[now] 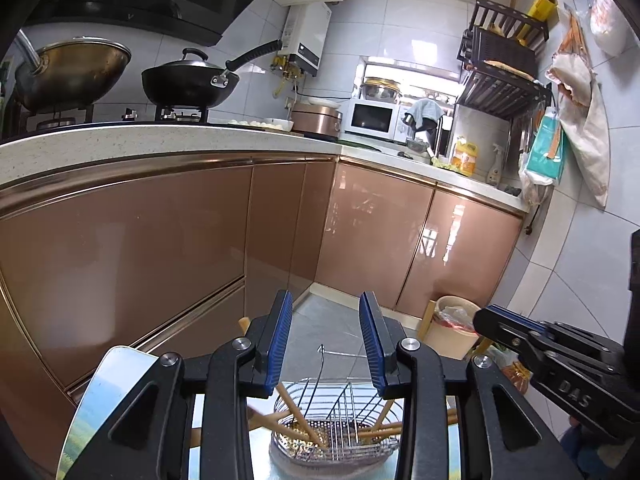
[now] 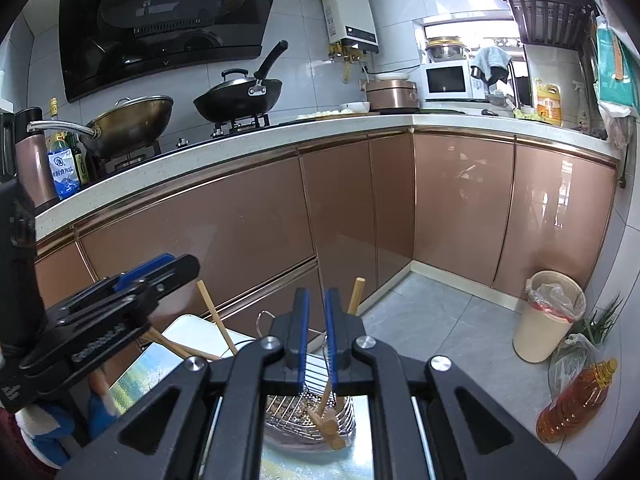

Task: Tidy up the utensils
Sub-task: 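Open the right tool over the basket while the left tool releases its chopstick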

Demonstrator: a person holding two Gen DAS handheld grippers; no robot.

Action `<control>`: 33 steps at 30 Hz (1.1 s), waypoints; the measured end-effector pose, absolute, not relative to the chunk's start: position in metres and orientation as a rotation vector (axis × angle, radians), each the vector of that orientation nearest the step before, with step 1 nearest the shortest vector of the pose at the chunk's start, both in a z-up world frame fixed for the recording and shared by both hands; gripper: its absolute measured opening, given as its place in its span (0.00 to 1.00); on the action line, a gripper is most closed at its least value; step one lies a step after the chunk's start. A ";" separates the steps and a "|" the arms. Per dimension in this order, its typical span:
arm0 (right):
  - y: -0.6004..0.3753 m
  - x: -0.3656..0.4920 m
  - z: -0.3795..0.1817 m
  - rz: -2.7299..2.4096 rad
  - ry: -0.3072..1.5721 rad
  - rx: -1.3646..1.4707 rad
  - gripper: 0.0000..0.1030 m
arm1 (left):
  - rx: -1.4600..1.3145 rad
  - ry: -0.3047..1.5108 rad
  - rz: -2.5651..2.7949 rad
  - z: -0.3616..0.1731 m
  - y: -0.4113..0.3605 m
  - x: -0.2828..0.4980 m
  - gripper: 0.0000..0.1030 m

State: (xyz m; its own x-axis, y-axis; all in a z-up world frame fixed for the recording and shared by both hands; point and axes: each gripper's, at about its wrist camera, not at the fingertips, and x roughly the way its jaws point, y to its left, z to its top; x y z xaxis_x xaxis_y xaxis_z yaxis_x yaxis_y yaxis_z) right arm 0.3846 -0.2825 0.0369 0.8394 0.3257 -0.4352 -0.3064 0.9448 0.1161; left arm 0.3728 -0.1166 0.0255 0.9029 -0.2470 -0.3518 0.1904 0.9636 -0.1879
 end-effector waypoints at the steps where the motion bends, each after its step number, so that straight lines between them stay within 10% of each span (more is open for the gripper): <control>1: -0.282 0.383 0.037 0.334 0.465 0.044 0.17 | -0.152 0.384 -0.231 0.026 -0.115 0.371 0.34; 13: -0.279 0.331 0.074 0.338 0.382 0.008 0.27 | -0.133 0.429 -0.260 0.031 -0.089 0.332 0.34; 16: -0.279 0.312 0.081 0.340 0.368 0.000 0.27 | -0.091 0.439 -0.221 0.029 -0.080 0.319 0.56; 33: -0.261 0.242 0.067 0.363 0.425 -0.034 0.27 | -0.140 0.518 -0.183 0.007 -0.023 0.273 0.56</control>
